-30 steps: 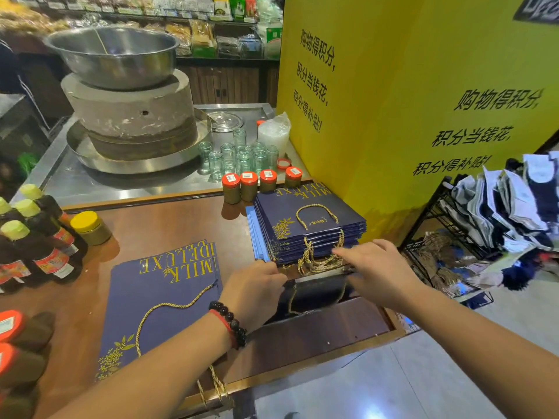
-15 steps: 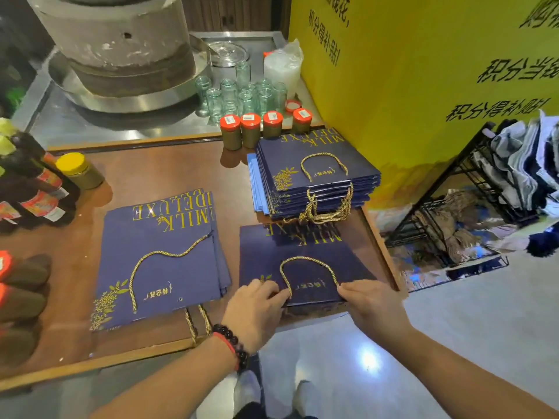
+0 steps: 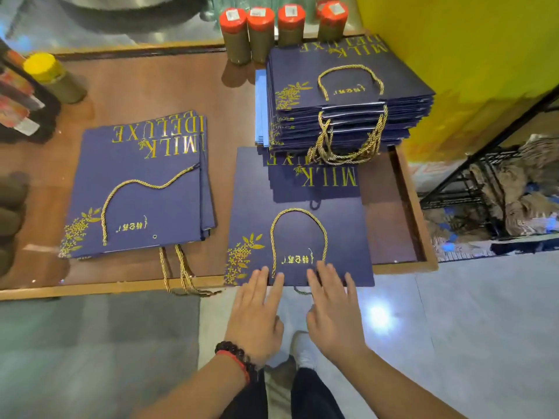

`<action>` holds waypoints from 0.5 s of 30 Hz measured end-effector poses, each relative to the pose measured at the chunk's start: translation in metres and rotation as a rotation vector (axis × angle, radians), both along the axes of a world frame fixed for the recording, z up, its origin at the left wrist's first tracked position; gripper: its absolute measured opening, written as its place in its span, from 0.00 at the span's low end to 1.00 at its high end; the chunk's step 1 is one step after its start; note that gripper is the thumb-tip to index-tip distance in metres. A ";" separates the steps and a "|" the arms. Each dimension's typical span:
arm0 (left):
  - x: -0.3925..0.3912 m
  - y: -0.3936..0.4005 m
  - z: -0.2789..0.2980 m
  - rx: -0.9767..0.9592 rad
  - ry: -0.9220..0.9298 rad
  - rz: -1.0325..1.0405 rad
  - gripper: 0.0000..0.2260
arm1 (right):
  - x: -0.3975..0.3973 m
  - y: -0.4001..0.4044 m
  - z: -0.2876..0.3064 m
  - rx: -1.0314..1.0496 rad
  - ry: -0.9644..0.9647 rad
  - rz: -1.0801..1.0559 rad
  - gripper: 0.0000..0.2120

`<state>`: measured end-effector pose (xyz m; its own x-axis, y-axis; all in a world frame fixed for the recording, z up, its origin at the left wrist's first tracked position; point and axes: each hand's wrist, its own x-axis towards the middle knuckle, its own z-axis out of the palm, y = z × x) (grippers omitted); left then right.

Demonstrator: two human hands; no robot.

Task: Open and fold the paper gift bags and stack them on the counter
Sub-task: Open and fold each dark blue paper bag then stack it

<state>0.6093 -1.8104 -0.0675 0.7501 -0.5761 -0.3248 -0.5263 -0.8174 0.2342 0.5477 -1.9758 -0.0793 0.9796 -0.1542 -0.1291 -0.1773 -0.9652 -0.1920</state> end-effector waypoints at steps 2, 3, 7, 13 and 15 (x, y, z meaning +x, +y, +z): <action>-0.007 -0.007 -0.004 0.015 0.010 -0.021 0.37 | 0.005 0.018 -0.001 0.009 0.025 0.099 0.33; -0.006 -0.010 -0.006 0.023 0.019 -0.020 0.37 | 0.009 0.023 -0.003 0.005 0.047 0.123 0.33; 0.007 -0.004 -0.014 0.094 0.043 -0.039 0.46 | 0.011 0.012 -0.014 -0.033 0.101 0.186 0.38; 0.014 0.013 -0.012 0.102 0.038 -0.033 0.40 | -0.007 -0.031 -0.011 -0.092 0.078 0.262 0.43; 0.017 0.017 -0.007 0.148 0.052 -0.038 0.39 | -0.015 -0.049 -0.008 -0.151 0.133 0.224 0.46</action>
<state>0.6266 -1.7930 -0.0743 0.7086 -0.5468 -0.4460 -0.5481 -0.8246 0.1403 0.5327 -2.0250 -0.0877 0.9674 0.0364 -0.2505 0.0291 -0.9990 -0.0331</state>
